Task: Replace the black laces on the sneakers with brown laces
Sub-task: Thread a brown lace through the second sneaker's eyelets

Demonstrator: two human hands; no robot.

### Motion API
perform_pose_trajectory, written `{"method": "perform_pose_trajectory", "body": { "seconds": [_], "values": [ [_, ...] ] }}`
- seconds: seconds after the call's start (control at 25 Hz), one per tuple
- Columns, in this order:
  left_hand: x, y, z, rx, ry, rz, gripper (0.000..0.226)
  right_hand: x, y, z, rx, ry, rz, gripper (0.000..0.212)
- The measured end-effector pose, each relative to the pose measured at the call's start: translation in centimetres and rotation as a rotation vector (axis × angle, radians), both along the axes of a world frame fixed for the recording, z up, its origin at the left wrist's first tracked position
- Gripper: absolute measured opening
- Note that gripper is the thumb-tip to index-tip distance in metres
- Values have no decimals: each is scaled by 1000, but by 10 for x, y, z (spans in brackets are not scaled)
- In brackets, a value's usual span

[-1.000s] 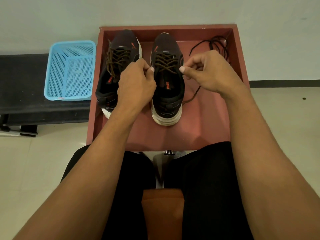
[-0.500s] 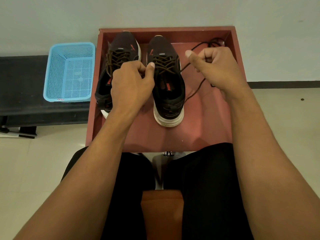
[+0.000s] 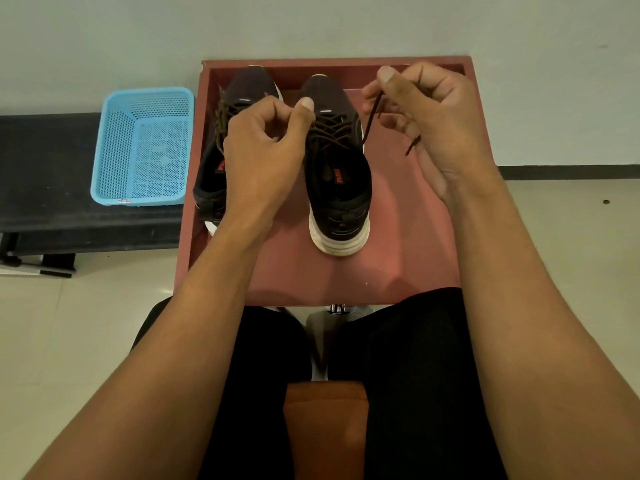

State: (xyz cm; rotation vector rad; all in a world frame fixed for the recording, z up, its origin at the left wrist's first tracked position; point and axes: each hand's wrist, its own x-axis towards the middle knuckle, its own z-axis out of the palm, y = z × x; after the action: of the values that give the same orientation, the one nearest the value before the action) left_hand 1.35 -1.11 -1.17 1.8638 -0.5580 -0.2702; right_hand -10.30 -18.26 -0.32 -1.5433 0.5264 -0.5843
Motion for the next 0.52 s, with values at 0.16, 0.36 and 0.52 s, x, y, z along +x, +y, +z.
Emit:
{"method": "perform_pose_trajectory", "body": {
  "seconds": [0.16, 0.36, 0.52],
  "values": [
    [2, 0, 5, -200, 356, -107, 28, -1, 1, 3, 140, -71, -2, 16],
    [1, 0, 3, -290, 469, -132, 18, 2, 4, 3, 247, -104, -2, 23],
    [3, -3, -3, -331, 403, -96, 16, 8, 3, -2, 282, -120, -21, 33]
  ]
}}
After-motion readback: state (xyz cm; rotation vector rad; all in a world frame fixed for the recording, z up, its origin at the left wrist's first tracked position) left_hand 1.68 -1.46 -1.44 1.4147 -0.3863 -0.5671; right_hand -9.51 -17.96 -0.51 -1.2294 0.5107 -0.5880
